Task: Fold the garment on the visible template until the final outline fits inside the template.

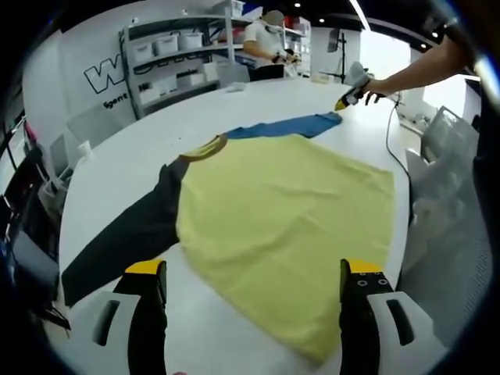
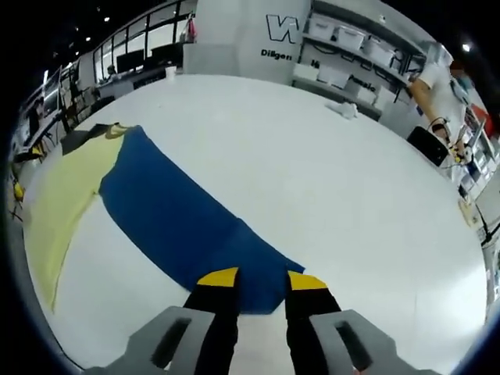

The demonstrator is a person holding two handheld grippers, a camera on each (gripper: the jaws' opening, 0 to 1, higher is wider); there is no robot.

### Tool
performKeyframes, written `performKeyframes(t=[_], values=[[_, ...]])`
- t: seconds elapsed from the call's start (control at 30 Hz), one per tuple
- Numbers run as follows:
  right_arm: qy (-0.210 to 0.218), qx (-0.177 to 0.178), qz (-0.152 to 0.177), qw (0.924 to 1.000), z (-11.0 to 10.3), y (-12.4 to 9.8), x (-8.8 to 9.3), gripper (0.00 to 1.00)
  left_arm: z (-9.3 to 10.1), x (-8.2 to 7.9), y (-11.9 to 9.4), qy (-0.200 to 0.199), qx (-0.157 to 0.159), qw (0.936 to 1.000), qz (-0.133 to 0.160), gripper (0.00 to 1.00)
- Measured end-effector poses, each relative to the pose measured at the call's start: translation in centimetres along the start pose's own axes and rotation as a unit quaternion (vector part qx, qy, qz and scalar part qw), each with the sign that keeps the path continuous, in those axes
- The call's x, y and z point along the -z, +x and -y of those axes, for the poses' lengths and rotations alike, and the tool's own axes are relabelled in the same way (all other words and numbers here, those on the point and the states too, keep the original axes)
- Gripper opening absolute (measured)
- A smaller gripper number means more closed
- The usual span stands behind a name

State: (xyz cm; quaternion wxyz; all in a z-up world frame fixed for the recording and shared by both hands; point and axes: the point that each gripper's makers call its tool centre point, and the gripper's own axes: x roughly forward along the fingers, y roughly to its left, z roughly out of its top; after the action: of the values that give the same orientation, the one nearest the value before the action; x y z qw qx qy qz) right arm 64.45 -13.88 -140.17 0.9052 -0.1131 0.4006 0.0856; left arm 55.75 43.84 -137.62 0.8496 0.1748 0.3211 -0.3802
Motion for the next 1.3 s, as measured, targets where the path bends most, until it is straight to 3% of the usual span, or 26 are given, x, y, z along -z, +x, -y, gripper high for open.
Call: performKeyframes(t=[0.47,0.83,1.3], values=[[-0.023,-0.042,0.057,0.9972,-3.5,-0.8,-4.0,0.41,-2.3,-0.4,0.2,-0.01,-0.019,0.9997,0.015,0.94],[-0.057,-0.07,0.084,0.9924,-6.6,-1.9,-6.1,0.45,-3.8,-0.9,0.5,-0.015,-0.026,0.9993,0.022,0.94],[-0.095,-0.109,0.117,0.9825,-10.5,-3.1,-9.4,0.49,-5.7,-2.8,1.3,-0.023,-0.032,0.9985,0.039,0.95]])
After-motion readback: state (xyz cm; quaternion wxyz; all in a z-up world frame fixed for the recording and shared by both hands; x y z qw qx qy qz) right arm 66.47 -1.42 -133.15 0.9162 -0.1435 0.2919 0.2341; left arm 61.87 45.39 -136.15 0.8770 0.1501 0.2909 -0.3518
